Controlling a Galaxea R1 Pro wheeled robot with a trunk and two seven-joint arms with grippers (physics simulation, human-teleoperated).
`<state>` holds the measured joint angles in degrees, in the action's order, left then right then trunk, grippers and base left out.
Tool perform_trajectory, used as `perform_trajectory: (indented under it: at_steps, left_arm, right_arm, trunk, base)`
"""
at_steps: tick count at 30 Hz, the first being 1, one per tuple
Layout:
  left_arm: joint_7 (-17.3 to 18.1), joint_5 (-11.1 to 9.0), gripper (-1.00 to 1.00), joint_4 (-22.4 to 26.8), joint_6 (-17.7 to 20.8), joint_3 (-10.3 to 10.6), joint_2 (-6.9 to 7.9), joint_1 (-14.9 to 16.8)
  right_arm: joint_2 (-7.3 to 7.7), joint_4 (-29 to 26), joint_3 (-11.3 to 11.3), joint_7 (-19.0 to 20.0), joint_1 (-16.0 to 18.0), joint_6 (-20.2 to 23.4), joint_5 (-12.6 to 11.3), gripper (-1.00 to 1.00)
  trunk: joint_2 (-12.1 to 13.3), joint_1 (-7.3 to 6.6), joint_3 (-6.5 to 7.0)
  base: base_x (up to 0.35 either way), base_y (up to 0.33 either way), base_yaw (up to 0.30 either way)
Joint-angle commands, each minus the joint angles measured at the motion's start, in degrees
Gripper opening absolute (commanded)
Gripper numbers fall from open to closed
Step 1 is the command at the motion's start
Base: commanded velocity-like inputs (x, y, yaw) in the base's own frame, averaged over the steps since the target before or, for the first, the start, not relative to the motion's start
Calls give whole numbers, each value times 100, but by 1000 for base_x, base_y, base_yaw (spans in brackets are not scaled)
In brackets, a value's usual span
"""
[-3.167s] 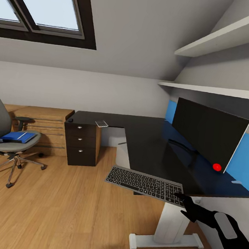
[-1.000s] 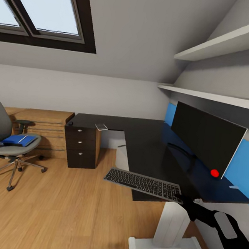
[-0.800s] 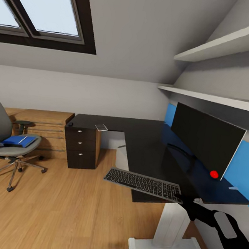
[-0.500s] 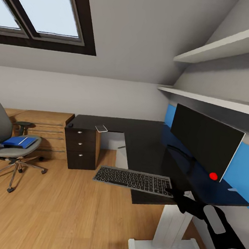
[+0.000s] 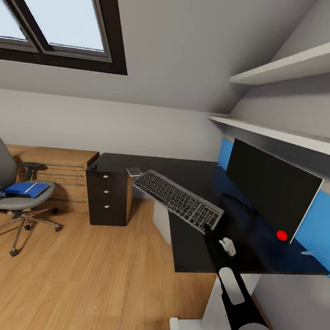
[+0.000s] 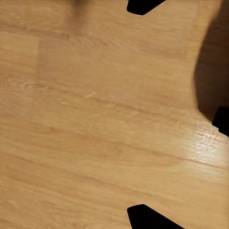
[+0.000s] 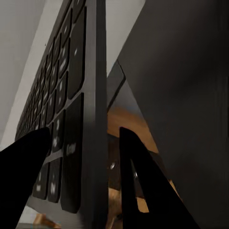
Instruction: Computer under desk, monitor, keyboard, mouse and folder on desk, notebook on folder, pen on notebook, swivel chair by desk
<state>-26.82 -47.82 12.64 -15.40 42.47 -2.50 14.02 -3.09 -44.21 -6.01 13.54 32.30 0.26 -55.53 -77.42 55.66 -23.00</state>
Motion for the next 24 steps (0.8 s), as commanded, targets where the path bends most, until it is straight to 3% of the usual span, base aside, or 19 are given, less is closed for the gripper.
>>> perform_trajectory:
  at_steps: [1,4,6,8,11,12,16,24]
  left_arm:
    - [-25,-52,100,1,-24,50,0,5]
    - [-25,-52,100,1,-24,51,-3,5]
    - [-25,-52,100,1,-26,51,-3,5]
    - [-23,-52,100,1,-31,51,-4,5]
    - [-18,-51,100,1,-30,59,-10,5]
    - [-20,-46,100,1,-32,65,-14,5]
    - [-17,-50,100,1,-33,61,-8,5]
    - [-17,-52,100,1,-46,60,-5,5]
  right_arm:
    - [-80,14,-1,-74,5,-131,-55,-100]
    - [-375,67,8,-803,5,-668,-63,-100]
    - [-445,81,6,-1124,5,-853,-74,-100]
    - [-628,180,-2,-1845,5,-1249,-176,-100]
    - [-666,256,-21,-1985,5,-1337,-329,-100]
    - [-679,222,-27,-2023,5,-1362,-540,-100]
    - [-691,168,-18,-2038,5,-1376,-1016,-100]
    - [-691,165,-9,-1962,5,-1379,-1156,-100]
  trunk:
    - [-4,0,-6]
    - [-4,0,-6]
    - [-4,0,-6]
    - [-4,0,-6]
    - [-4,0,-6]
    - [-4,0,-6]
    - [-4,0,-6]
    - [-4,0,-6]
  base:
    - [0,0,0]
    - [0,0,0]
    - [0,0,0]
    - [0,0,0]
    - [0,0,0]
    - [0,0,0]
    - [0,0,0]
    - [0,0,0]
